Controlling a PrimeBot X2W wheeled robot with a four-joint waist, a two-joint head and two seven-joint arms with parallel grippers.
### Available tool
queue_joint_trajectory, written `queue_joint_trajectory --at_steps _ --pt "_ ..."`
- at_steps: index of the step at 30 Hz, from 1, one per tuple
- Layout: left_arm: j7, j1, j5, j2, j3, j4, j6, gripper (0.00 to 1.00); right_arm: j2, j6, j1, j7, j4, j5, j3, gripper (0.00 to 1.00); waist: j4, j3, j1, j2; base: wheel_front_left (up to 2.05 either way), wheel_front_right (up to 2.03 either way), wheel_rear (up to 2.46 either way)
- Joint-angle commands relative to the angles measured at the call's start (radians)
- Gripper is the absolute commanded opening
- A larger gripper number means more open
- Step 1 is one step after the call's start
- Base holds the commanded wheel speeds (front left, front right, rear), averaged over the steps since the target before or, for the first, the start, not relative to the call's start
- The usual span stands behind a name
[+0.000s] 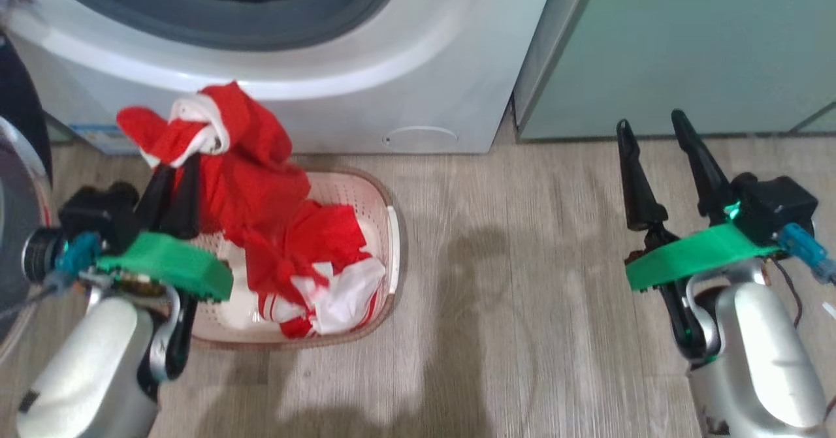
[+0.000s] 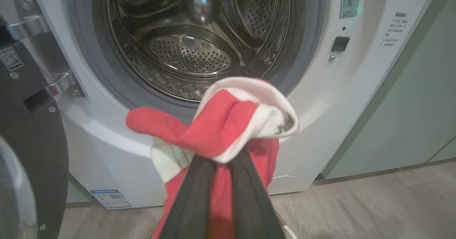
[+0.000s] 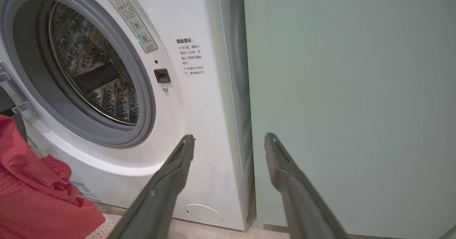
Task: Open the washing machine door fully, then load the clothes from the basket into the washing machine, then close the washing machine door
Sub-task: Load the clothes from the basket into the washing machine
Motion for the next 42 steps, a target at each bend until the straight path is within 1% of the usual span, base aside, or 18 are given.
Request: queue_joint_trajectory --at_steps 1,7,8,13,18,29,35,42 --pt "-0.003 0.000 0.008 0.044 0.050 -0.054 0.015 0.00 0.005 0.000 0.008 0.005 -0.026 0.001 0.018 1.00 -0.004 -0.037 0.0001 -0.0001 0.00 0.00 0.00" --pt "0.009 0.097 0.010 0.057 0.049 -0.145 0.064 0.00 0.005 0.000 0.063 0.021 -0.031 0.000 0.007 1.00 -0.003 -0.105 0.0001 -0.0001 0.00 0.00 0.00" --pt "0.009 0.097 0.010 0.057 0.049 -0.145 0.064 0.00 0.005 0.000 0.063 0.021 -0.031 0.000 0.007 1.00 -0.003 -0.105 0.0001 -0.0001 0.00 0.00 0.00" --pt "0.027 0.165 0.008 0.065 0.044 -0.189 0.097 0.00 0.005 0.000 0.112 0.041 -0.045 -0.001 -0.002 1.00 -0.001 -0.156 0.0001 -0.0001 0.00 0.00 0.00" --pt "0.030 0.212 -0.004 0.059 0.045 -0.198 0.117 0.00 0.005 0.000 0.154 0.056 -0.057 0.005 -0.008 1.00 0.003 -0.204 0.0001 -0.0001 0.00 0.00 0.00" --pt "0.009 0.242 -0.021 0.050 0.070 -0.166 0.120 0.00 0.005 0.000 0.198 0.078 -0.083 0.015 -0.009 1.00 0.007 -0.239 0.0001 -0.0001 0.00 0.00 0.00" --pt "-0.003 0.243 -0.029 0.040 0.097 -0.140 0.111 0.00 0.005 0.000 0.201 0.080 -0.087 0.018 -0.007 1.00 0.007 -0.237 0.0001 -0.0001 0.00 0.00 0.00" --pt "-0.009 0.239 -0.021 0.029 0.107 -0.128 0.103 0.00 0.005 0.000 0.196 0.079 -0.087 0.018 -0.004 1.00 0.010 -0.228 0.0001 -0.0001 0.00 0.00 0.00"
